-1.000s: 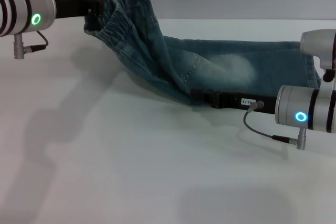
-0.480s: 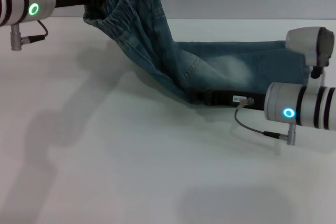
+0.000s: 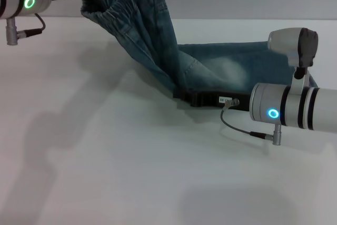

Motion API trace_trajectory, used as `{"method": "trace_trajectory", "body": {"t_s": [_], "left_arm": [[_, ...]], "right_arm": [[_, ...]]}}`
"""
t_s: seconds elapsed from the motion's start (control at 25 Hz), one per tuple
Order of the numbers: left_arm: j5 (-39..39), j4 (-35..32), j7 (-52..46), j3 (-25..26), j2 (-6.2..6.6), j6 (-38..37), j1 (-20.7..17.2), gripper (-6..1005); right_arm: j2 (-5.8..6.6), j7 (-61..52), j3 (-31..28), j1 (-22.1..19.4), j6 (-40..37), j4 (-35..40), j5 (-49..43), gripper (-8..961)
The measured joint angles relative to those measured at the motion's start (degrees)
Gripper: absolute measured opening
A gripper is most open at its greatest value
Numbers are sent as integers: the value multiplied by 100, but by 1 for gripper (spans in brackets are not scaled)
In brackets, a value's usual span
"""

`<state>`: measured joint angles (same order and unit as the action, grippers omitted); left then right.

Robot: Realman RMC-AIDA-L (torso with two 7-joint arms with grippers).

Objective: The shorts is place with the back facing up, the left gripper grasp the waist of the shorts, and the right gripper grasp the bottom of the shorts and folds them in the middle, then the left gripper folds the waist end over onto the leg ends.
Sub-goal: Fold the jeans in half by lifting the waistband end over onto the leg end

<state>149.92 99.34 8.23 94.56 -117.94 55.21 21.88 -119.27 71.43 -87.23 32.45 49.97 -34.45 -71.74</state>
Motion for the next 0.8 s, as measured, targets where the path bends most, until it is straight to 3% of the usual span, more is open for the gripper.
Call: {"method": "trace_trajectory", "body": {"t_s": [0.36, 0.8], "left_arm": [[-6, 1, 10, -25, 0, -1, -42, 50], [-16, -5, 21, -52, 4, 63, -54, 50]], "right_arm": [[14, 96, -107, 0, -591, 74, 21, 0], [104, 551, -1050, -133, -785, -206, -27, 0]]}}
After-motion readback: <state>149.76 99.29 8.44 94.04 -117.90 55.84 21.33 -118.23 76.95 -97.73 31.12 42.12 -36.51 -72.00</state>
